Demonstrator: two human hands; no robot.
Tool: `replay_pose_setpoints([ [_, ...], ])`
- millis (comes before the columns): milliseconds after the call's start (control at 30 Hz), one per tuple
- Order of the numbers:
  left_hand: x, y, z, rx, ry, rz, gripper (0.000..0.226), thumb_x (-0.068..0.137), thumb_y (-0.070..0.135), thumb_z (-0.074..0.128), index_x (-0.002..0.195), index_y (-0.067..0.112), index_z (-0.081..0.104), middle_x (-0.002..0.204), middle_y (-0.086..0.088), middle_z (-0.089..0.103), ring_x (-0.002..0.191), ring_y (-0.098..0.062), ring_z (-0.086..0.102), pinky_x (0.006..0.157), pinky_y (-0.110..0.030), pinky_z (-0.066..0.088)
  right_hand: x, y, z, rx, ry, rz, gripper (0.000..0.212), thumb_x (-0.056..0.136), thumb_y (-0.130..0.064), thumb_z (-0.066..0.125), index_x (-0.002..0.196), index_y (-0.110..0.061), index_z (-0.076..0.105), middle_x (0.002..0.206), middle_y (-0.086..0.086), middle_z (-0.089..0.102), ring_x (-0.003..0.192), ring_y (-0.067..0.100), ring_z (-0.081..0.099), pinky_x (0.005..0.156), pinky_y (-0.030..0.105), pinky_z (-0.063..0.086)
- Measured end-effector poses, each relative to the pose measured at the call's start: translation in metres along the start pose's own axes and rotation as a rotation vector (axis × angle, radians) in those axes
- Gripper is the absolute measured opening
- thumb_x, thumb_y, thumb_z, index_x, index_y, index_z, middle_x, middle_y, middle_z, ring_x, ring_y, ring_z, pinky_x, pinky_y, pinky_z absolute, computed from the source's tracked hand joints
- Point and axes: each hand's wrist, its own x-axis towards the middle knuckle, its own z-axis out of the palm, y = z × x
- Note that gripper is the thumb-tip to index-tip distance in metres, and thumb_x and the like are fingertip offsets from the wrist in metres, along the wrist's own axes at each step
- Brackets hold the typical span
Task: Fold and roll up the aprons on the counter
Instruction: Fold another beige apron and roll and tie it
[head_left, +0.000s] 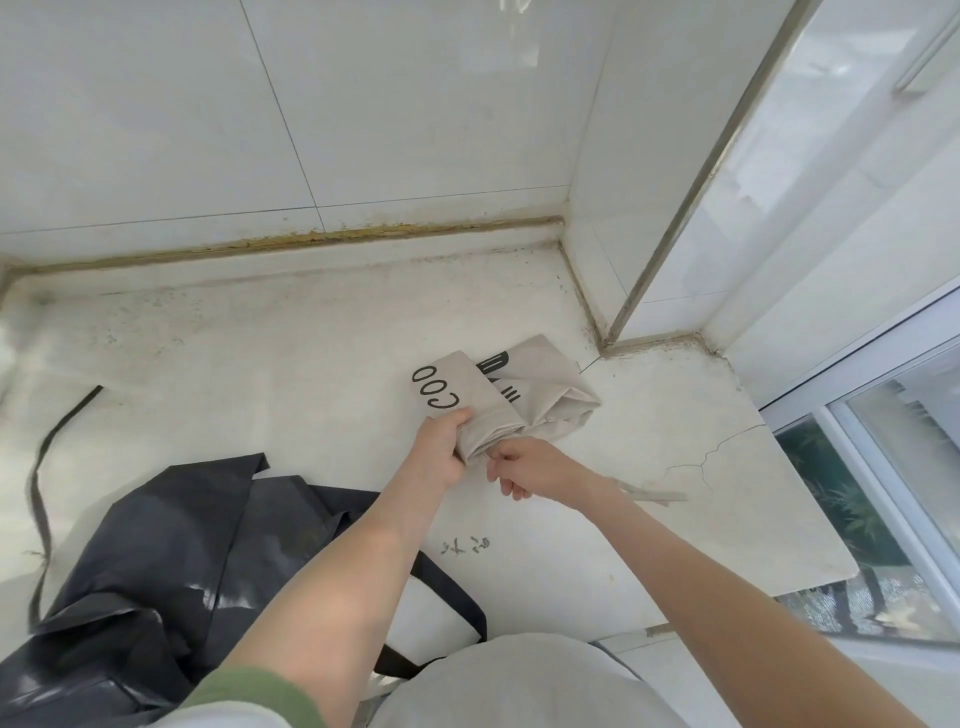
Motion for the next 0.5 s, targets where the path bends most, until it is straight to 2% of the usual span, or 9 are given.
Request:
replay_pose_setpoints([
  [33,-0.001,0.002,-0.003,0.009,-0.016,-0.011,0.033,0.088,0.003,0.06,0.121,0.0,0.054,0.105,-0.018,0.067,0.073,-0.025,0.065,0.046,-0.028,0.054,0.001,0.002,-0.002,-0.013,0.077,-0.032,0.015,0.091,-0.014,0.049,0.079,-0.012,0.059,0.067,-0.001,0.055,0.06,0.014,0.051,0.061,0.027,0.043],
  [133,-0.002,0.009,-0.015,0.1,-0.051,-0.048,0.023,0.089,-0.003,0.057,0.111,0.002,0.059,0.091,-0.014,0.069,0.073,-0.025,0.067,0.054,-0.032,0.058,0.005,0.019,-0.011,-0.245,0.556,-0.281,0.011,0.087,-0.007,0.051,0.093,-0.011,0.059,0.073,-0.005,0.052,0.07,0.019,0.051,0.067,0.033,0.044],
  [200,-0.002,0.012,-0.025,0.153,-0.063,-0.075,0.033,0.088,-0.005,0.058,0.12,0.0,0.058,0.108,-0.017,0.067,0.083,-0.027,0.065,0.071,-0.039,0.057,0.012,0.037,-0.021,-0.601,0.722,-0.404,0.039,0.075,-0.005,0.053,0.113,-0.01,0.059,0.097,0.0,0.06,0.089,0.026,0.056,0.077,0.037,0.046],
  [233,-0.001,0.012,-0.029,0.177,-0.067,-0.085,0.037,0.087,-0.007,0.058,0.123,0.001,0.056,0.115,-0.018,0.064,0.087,-0.028,0.064,0.078,-0.042,0.055,0.015,0.045,-0.027,-0.722,0.668,-0.377,0.055,0.071,-0.006,0.053,0.126,-0.012,0.054,0.118,0.005,0.058,0.106,0.03,0.053,0.087,0.04,0.043],
  [300,-0.004,0.009,-0.031,0.276,-0.066,-0.006,0.041,0.086,-0.007,0.059,0.125,0.005,0.053,0.124,-0.016,0.061,0.095,-0.027,0.062,0.084,-0.042,0.052,0.017,0.057,-0.034,-0.838,0.498,-0.246,0.072,0.079,-0.005,0.052,0.147,-0.018,0.033,0.15,0.005,0.033,0.137,0.027,0.03,0.107,0.04,0.025],
  [333,-0.003,0.006,-0.031,0.398,-0.034,0.098,0.046,0.084,-0.005,0.061,0.126,0.009,0.048,0.127,-0.014,0.058,0.102,-0.027,0.06,0.087,-0.04,0.051,0.018,0.062,-0.035,-0.857,0.421,-0.2,0.073,0.084,-0.005,0.05,0.151,-0.02,0.023,0.156,0.001,0.023,0.143,0.022,0.019,0.112,0.035,0.017],
  [400,-0.004,0.0,-0.029,0.837,0.077,0.393,0.068,0.08,0.004,0.065,0.137,0.014,0.031,0.137,-0.01,0.045,0.123,-0.028,0.046,0.099,-0.037,0.041,0.019,0.07,-0.036,-0.883,0.339,-0.198,0.067,0.092,-0.003,0.044,0.151,-0.019,0.017,0.156,-0.004,0.024,0.146,0.013,0.015,0.115,0.026,0.012],
  [467,-0.006,-0.005,-0.028,1.311,0.144,0.666,0.092,0.081,0.016,0.065,0.151,0.02,0.006,0.153,-0.01,0.016,0.141,-0.029,0.017,0.114,-0.038,0.019,0.019,0.071,-0.034,-0.86,0.315,-0.206,0.064,0.094,0.001,0.038,0.151,-0.019,0.018,0.154,-0.006,0.029,0.144,0.009,0.018,0.114,0.02,0.019],
  [500,-0.005,-0.007,-0.029,1.518,0.098,0.756,0.097,0.083,0.026,0.064,0.153,0.023,-0.003,0.158,-0.01,-0.001,0.146,-0.028,0.001,0.118,-0.04,0.006,0.017,0.071,-0.032,-0.852,0.321,-0.224,0.067,0.093,0.004,0.037,0.152,-0.02,0.016,0.154,-0.008,0.028,0.144,0.007,0.019,0.112,0.019,0.024],
])
